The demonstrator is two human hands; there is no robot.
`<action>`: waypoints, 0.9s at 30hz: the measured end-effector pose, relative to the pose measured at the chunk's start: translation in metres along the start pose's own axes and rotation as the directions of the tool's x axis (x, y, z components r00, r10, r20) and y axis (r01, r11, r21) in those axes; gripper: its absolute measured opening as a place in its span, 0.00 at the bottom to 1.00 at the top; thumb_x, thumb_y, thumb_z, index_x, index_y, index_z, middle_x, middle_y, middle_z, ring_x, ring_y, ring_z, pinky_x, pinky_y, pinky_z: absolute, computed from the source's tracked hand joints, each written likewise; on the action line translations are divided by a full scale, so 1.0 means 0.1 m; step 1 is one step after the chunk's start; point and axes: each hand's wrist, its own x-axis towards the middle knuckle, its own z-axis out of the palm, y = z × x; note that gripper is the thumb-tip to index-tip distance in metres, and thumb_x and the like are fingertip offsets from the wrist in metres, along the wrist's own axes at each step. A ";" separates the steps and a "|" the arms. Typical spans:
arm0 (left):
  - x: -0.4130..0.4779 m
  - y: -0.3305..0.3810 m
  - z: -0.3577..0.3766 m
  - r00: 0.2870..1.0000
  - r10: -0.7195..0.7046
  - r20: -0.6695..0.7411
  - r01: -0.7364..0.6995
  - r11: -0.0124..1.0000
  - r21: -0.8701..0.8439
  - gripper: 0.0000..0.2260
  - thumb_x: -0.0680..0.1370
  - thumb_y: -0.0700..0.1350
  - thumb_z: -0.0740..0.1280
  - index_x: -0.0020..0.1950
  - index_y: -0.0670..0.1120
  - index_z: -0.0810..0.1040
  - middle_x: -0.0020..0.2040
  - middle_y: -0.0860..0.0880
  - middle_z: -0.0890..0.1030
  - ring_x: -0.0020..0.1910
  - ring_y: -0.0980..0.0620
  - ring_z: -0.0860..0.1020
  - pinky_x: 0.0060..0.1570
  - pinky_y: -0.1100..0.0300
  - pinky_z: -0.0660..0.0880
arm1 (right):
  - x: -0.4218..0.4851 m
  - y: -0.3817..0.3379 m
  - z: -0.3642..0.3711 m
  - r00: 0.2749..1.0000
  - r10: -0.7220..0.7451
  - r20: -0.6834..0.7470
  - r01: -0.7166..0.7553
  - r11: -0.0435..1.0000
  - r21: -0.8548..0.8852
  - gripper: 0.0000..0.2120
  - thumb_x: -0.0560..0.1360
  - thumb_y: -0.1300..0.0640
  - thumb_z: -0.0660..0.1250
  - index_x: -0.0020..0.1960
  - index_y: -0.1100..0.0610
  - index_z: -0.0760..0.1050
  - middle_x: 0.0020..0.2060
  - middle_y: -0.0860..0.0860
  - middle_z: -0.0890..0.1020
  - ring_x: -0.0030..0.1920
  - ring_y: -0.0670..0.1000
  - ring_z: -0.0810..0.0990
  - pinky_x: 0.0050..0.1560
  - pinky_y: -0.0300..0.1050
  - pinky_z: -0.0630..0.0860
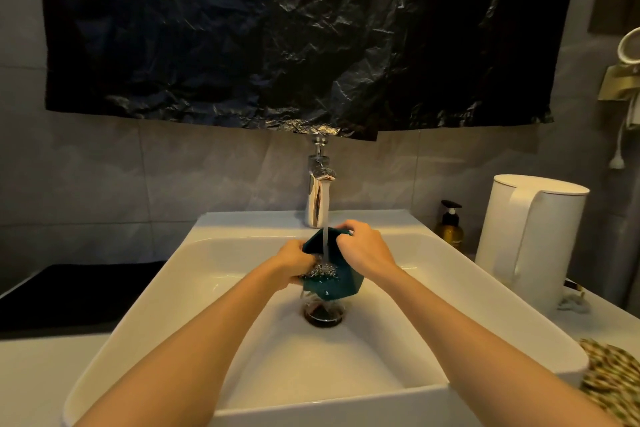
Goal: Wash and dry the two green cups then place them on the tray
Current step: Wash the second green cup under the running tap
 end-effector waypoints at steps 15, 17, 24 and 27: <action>0.02 -0.02 -0.04 0.935 0.337 -0.110 -0.192 0.743 0.641 0.12 0.78 0.49 0.64 0.50 0.40 0.78 0.39 0.46 0.76 0.37 0.50 0.73 0.38 0.59 0.68 | 0.00 0.04 -0.01 0.989 -0.022 0.144 0.029 0.998 -0.047 0.14 0.75 0.59 0.57 0.57 0.50 0.74 0.52 0.55 0.79 0.51 0.55 0.78 0.51 0.52 0.80; 0.00 0.00 -0.04 0.912 0.402 -0.083 -0.193 0.599 0.777 0.16 0.79 0.54 0.62 0.48 0.42 0.79 0.38 0.47 0.76 0.35 0.48 0.75 0.36 0.57 0.71 | 0.00 0.06 -0.02 0.985 -0.029 0.171 0.038 0.998 -0.052 0.13 0.75 0.59 0.57 0.56 0.50 0.74 0.52 0.55 0.79 0.51 0.55 0.77 0.53 0.52 0.79; 0.02 0.02 0.05 0.954 0.286 -0.083 -0.158 0.723 0.672 0.15 0.82 0.50 0.55 0.53 0.42 0.77 0.45 0.42 0.81 0.37 0.47 0.78 0.37 0.59 0.76 | 0.03 0.09 -0.01 0.992 -0.024 0.127 0.037 0.994 -0.101 0.15 0.76 0.57 0.57 0.58 0.50 0.76 0.52 0.52 0.80 0.51 0.53 0.77 0.54 0.49 0.77; 0.05 0.02 0.09 0.965 0.226 -0.136 -0.145 0.885 0.441 0.10 0.81 0.42 0.56 0.54 0.41 0.76 0.50 0.40 0.80 0.46 0.43 0.79 0.41 0.56 0.76 | 0.04 0.09 -0.05 1.000 0.002 0.008 -0.002 0.998 -0.060 0.14 0.75 0.57 0.57 0.58 0.50 0.74 0.51 0.51 0.79 0.51 0.53 0.77 0.51 0.49 0.76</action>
